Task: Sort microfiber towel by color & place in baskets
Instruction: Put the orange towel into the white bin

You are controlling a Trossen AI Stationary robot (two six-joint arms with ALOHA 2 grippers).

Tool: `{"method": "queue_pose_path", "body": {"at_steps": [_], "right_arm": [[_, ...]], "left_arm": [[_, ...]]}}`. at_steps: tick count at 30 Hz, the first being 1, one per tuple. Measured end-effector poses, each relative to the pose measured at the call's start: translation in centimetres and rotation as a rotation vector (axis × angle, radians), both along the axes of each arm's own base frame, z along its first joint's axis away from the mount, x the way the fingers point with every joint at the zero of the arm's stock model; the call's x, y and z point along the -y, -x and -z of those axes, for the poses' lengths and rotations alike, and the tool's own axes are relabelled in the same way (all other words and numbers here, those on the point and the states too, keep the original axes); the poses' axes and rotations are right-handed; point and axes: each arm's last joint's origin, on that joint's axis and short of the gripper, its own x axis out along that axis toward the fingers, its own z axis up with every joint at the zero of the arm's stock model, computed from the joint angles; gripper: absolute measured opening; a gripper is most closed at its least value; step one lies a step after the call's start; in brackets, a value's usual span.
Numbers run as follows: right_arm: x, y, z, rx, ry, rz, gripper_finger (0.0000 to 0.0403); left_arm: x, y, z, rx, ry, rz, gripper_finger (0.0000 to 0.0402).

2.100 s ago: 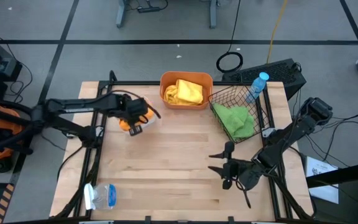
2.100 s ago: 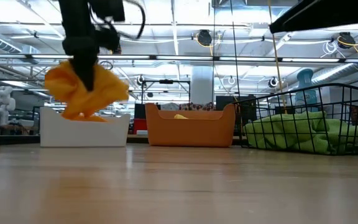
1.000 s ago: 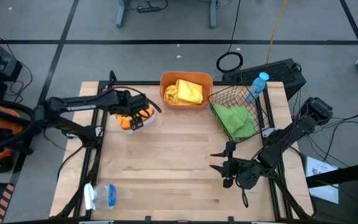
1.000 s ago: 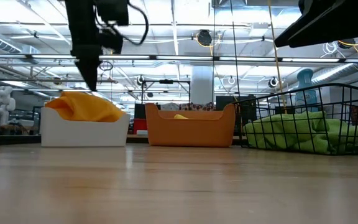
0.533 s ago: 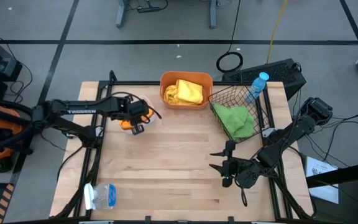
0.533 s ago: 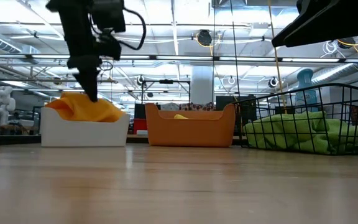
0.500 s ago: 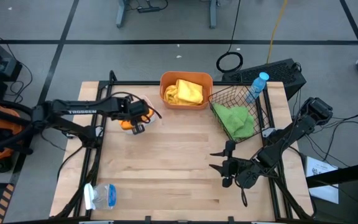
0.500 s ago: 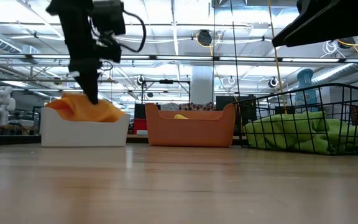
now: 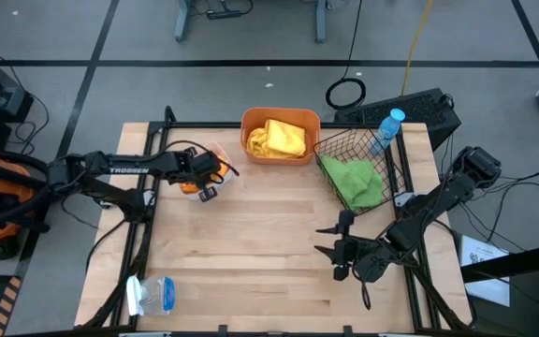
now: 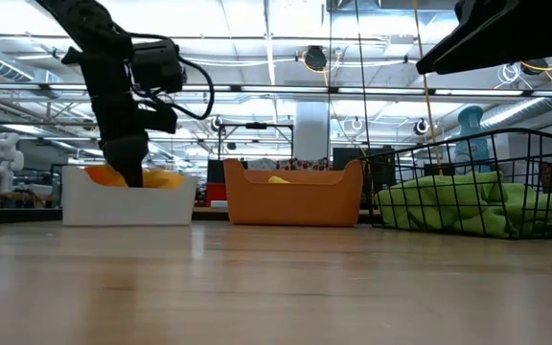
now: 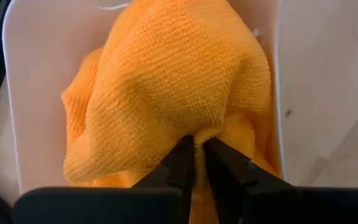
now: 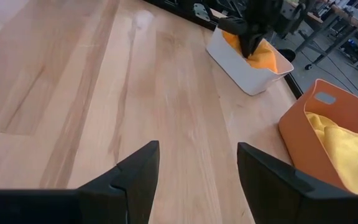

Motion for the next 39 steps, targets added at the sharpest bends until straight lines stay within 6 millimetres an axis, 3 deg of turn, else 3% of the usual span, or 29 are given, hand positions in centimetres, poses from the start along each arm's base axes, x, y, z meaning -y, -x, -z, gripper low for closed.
{"method": "queue_pose_path", "body": {"at_steps": [7,11,16,25,29,33,39], "right_arm": [[0.2,-0.2,0.0,-0.002,0.001,0.010,0.0205],[0.3,-0.2,0.0,-0.003,0.000,0.013,0.0205],[0.5,-0.4,0.0,-0.003,-0.001,0.022,0.0205],[0.5,-0.3,0.1,-0.017,-0.022,0.008,0.0205],[0.6,-0.2,0.3,-0.026,-0.030,0.018,0.0205],[0.6,-0.2,0.3,-0.034,-0.027,0.022,0.0205],[0.6,-0.1,0.4,-0.051,-0.019,0.002,0.0205]], "left_arm": [[0.6,0.2,-4.3,-0.019,0.014,0.017,0.0066],[0.6,-0.1,-6.4,0.090,-0.034,0.031,0.0065],[-0.3,-0.6,-5.8,0.088,-0.077,0.028,0.0065],[-2.7,-1.0,0.1,0.087,-0.038,-0.024,0.0065],[-2.9,-1.3,1.4,0.095,-0.029,-0.031,0.0065],[-2.7,-1.4,0.5,0.125,-0.039,-0.024,0.0065],[-1.2,-0.4,-4.1,0.215,-0.044,-0.032,0.0065]]}}
